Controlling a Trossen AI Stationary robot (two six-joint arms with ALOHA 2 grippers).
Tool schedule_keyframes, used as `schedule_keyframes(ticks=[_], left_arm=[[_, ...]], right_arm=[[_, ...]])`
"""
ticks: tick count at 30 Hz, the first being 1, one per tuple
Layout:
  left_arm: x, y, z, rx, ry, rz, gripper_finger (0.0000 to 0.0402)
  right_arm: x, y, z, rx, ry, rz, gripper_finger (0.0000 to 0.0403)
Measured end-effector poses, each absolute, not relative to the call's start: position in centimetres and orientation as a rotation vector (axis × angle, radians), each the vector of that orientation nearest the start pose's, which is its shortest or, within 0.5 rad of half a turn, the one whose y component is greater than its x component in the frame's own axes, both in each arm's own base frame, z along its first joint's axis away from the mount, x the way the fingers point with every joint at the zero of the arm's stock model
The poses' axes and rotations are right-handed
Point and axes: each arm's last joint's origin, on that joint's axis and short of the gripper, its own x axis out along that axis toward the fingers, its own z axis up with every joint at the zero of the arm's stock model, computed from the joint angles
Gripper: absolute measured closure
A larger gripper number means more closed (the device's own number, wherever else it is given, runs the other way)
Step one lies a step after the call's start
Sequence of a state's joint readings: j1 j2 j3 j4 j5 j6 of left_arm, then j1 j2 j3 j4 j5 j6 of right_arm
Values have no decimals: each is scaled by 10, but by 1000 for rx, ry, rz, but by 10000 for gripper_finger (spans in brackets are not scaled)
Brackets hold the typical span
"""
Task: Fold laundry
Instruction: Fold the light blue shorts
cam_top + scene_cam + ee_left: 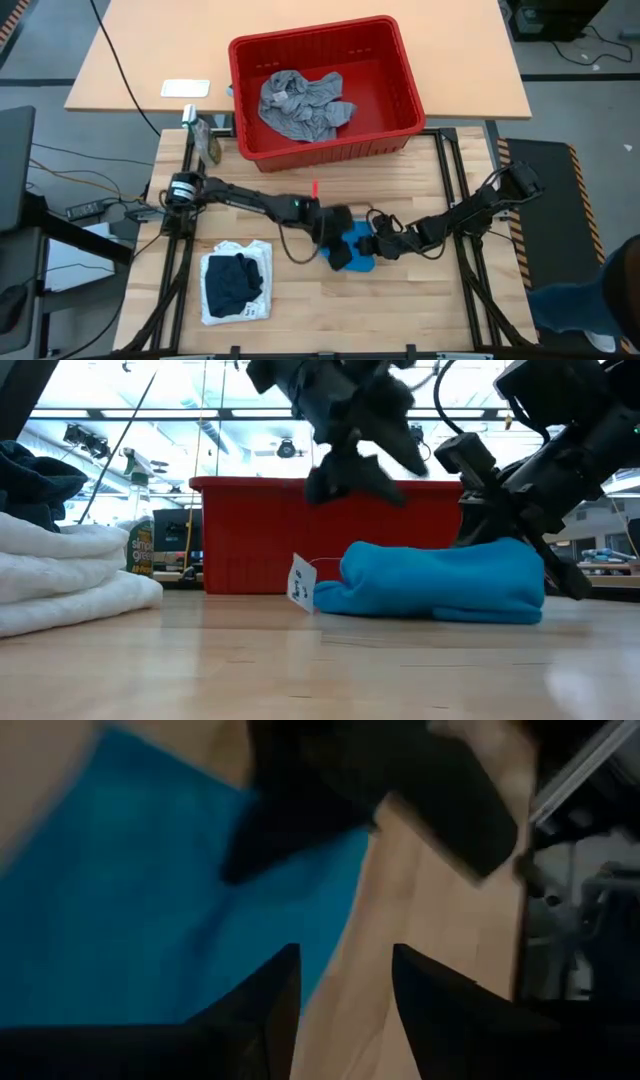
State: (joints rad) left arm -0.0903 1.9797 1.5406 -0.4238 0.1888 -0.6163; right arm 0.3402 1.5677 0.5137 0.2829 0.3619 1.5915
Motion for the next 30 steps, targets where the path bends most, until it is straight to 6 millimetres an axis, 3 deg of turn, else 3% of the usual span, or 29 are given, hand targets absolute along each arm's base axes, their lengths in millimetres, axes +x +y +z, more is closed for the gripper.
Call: schedule_keyframes(ticks=[3,9,12,21,30], left_arm=[[435,-50,194,-599,1011,50,244],[441,-36,152,-601,1127,135,244],[439,-32,146,-614,1177,138,244],[429,-18,160,-578,1203,142,244],[414,3,206,-436,1139,62,244]], right_arm=[[249,76,118,1282,510,-582,361],[247,78,118,1189,577,-540,320],[243,82,120,1073,677,-445,292],[221,89,142,993,774,-382,259],[182,70,165,1002,744,-646,265]])
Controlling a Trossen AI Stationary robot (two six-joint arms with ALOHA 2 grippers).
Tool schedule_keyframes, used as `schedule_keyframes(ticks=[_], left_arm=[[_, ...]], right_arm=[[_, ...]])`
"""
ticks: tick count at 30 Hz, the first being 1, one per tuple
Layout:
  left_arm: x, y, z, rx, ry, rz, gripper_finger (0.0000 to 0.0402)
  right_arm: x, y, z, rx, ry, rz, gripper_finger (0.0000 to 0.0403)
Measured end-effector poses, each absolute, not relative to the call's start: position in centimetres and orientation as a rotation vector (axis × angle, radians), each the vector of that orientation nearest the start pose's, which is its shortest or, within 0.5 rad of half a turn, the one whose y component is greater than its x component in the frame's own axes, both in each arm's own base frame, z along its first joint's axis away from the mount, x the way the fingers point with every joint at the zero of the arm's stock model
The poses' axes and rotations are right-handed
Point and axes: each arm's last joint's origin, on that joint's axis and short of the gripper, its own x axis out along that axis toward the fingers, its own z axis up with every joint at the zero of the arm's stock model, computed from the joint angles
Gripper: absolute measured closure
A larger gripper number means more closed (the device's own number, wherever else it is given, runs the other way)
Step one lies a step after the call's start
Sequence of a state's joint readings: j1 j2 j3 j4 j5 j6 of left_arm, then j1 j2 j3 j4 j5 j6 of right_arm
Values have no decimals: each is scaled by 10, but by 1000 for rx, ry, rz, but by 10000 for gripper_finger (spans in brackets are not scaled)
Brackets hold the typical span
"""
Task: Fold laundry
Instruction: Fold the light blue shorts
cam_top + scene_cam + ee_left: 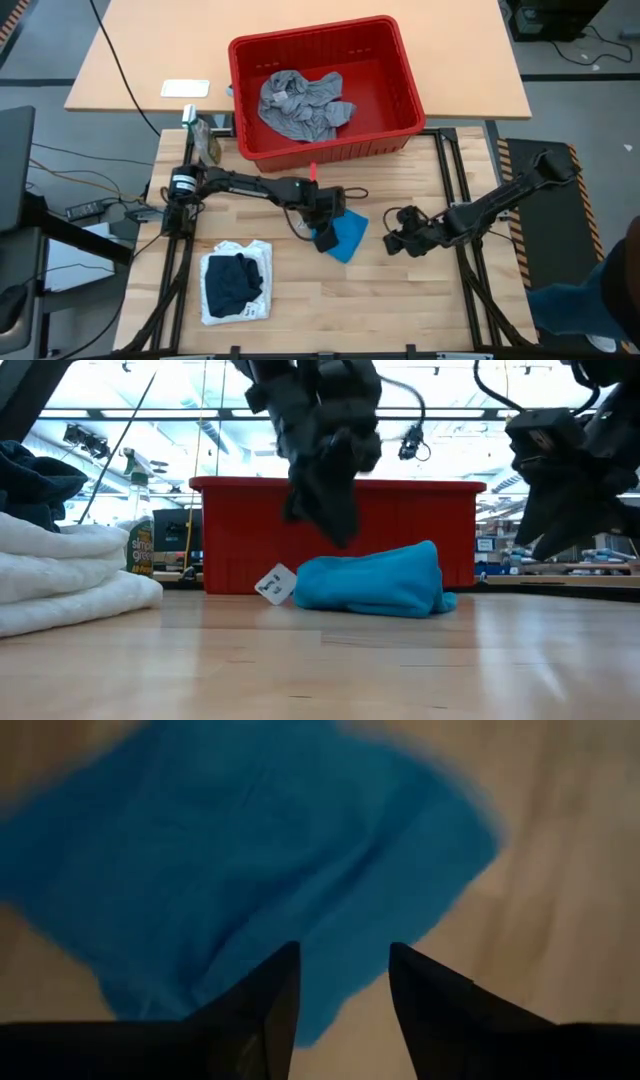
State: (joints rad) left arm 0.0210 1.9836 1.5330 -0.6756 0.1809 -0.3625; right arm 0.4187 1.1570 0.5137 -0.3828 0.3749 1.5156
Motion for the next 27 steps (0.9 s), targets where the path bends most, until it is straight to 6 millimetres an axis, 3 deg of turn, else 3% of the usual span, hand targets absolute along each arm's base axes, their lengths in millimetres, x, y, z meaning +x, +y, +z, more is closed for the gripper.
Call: schedule_keyframes(ticks=[7,13,16,20,27], left_arm=[[405,21,248,-319,976,-9,244],[388,41,286,-225,862,-36,244],[381,52,294,-213,839,-90,244],[379,60,290,-201,830,-159,244],[364,53,253,-285,885,-271,244]], right_arm=[[176,64,181,1113,669,-632,265],[175,62,179,1218,676,-700,270],[177,63,175,1266,678,-730,277],[179,68,162,1291,727,-802,288],[198,98,148,1322,738,-868,327]])
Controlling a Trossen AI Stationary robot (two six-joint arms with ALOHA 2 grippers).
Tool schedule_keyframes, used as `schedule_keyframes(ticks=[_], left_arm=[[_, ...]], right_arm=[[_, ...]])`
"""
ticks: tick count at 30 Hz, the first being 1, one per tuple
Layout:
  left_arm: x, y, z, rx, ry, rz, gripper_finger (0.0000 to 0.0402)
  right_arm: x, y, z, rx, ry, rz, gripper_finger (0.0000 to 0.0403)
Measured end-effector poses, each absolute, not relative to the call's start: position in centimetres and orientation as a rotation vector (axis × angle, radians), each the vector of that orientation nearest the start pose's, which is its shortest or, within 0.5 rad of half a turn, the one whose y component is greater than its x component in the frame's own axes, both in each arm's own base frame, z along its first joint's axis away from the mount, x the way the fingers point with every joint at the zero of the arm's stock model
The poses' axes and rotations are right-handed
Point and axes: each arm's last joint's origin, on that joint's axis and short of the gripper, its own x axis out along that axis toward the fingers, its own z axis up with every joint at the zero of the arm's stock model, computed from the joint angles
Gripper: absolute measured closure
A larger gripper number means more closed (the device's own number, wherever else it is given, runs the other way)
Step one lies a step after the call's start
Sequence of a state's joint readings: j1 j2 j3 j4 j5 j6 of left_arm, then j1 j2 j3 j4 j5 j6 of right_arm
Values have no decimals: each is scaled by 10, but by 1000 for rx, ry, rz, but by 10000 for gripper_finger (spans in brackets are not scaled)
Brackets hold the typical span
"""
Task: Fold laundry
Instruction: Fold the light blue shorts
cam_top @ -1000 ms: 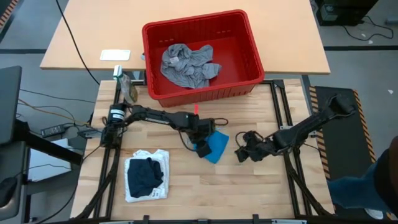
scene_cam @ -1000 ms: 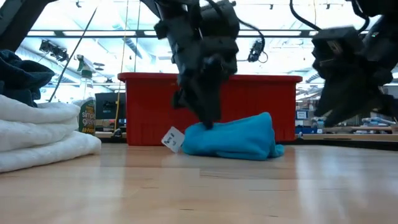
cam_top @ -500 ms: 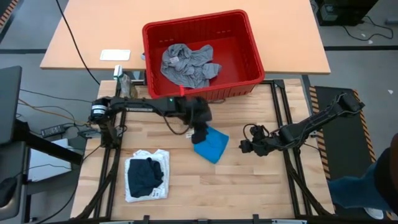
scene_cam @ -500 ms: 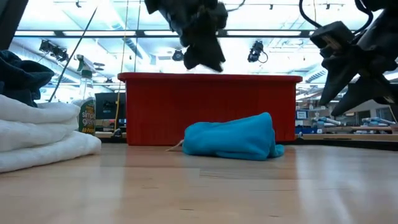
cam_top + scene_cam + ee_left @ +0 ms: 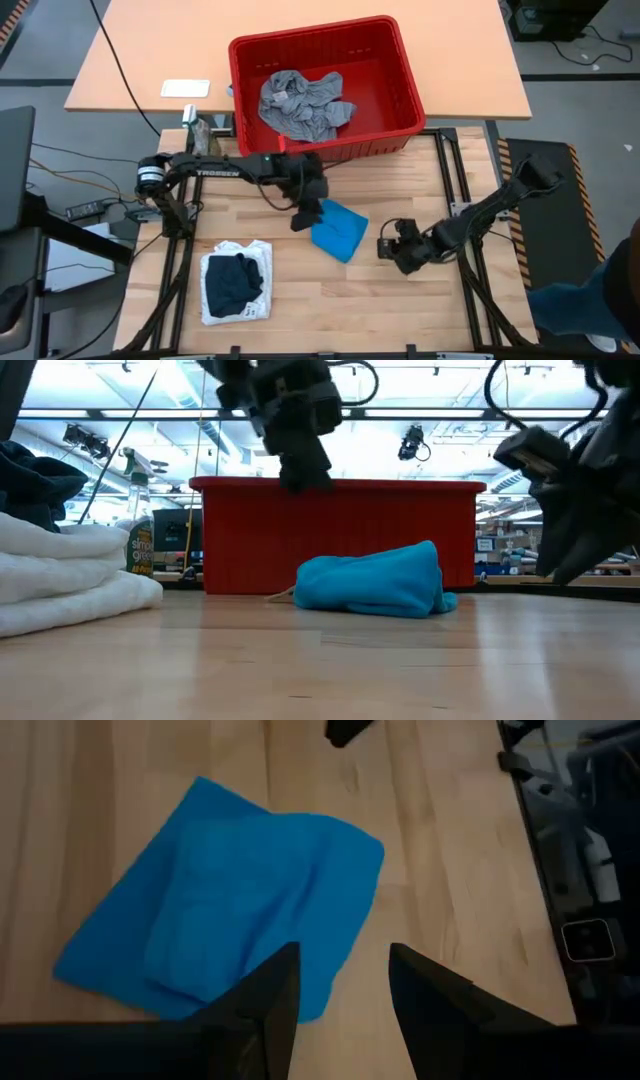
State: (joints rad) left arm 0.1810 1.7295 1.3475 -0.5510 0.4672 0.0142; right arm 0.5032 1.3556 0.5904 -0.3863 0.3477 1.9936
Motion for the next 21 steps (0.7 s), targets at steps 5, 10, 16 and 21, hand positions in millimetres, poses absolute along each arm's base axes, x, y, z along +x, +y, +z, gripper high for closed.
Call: schedule_keyframes(ticks=[5,10,16,21], left_arm=[[335,47,249,-321,837,-250,244],[301,47,256,-388,709,-171,244],[285,45,269,-398,492,-61,244],[291,43,279,-386,365,-75,244]], right_arm=[[210,113,156,1222,792,-876,350],[213,112,175,1056,861,-888,355],[215,104,202,953,788,-841,355],[216,96,215,889,747,-772,355]])
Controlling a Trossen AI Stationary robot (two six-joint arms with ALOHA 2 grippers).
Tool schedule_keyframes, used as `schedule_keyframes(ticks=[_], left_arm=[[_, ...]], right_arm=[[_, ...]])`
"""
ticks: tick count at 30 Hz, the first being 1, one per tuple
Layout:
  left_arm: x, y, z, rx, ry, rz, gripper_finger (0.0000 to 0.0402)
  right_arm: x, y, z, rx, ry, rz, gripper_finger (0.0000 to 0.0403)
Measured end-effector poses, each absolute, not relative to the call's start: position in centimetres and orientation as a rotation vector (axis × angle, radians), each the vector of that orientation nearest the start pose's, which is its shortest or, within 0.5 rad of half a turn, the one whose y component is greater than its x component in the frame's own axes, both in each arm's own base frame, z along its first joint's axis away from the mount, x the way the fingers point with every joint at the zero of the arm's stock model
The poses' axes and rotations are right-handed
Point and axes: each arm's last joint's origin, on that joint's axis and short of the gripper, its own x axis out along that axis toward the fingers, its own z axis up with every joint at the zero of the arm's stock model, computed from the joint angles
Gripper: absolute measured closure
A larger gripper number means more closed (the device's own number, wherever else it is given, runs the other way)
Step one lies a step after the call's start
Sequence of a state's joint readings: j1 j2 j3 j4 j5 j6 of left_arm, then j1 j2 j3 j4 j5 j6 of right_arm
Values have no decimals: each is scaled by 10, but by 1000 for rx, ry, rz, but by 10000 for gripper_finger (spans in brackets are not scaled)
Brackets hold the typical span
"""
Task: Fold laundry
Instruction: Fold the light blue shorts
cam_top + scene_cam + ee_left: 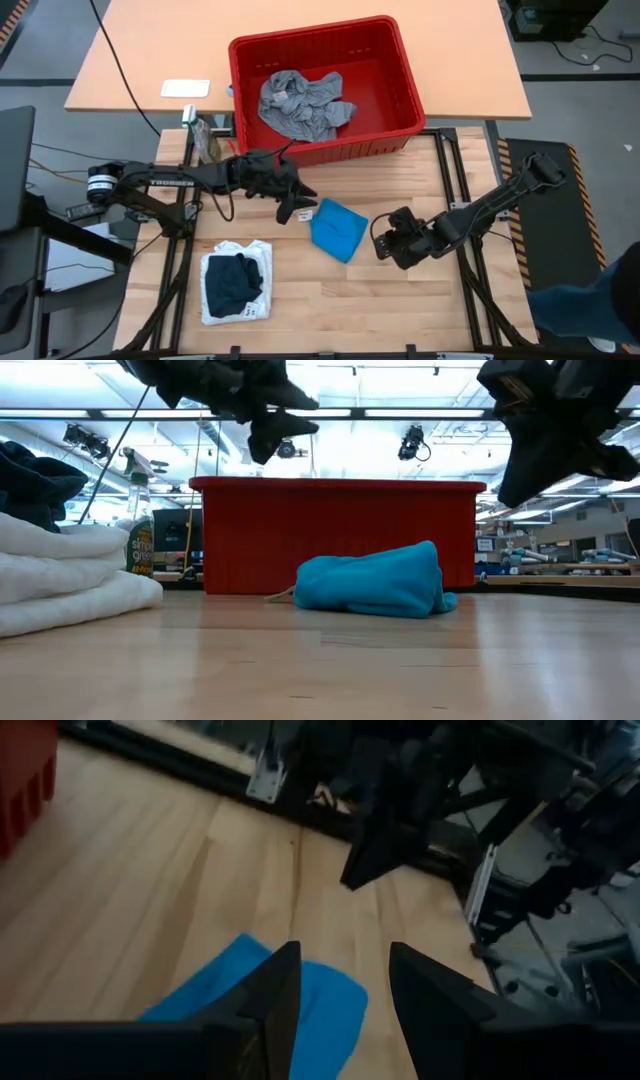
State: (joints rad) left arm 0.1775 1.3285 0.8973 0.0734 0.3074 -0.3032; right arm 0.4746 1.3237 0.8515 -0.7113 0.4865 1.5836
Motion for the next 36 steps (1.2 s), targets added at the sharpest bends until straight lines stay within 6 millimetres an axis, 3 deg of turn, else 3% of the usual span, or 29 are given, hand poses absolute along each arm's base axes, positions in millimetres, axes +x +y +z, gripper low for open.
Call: schedule_keyframes(ticks=[8,19,24,28,36], left_arm=[[295,49,281,-513,302,10,251],[294,66,288,-505,198,101,389],[293,68,290,-549,189,90,395],[292,65,292,-548,184,77,399],[292,56,290,-550,224,52,400]], right_arm=[[222,85,223,846,806,-659,355],[228,77,225,869,830,-604,355],[230,78,225,878,822,-589,355],[243,83,214,860,817,-565,356],[272,95,172,849,875,-553,384]])
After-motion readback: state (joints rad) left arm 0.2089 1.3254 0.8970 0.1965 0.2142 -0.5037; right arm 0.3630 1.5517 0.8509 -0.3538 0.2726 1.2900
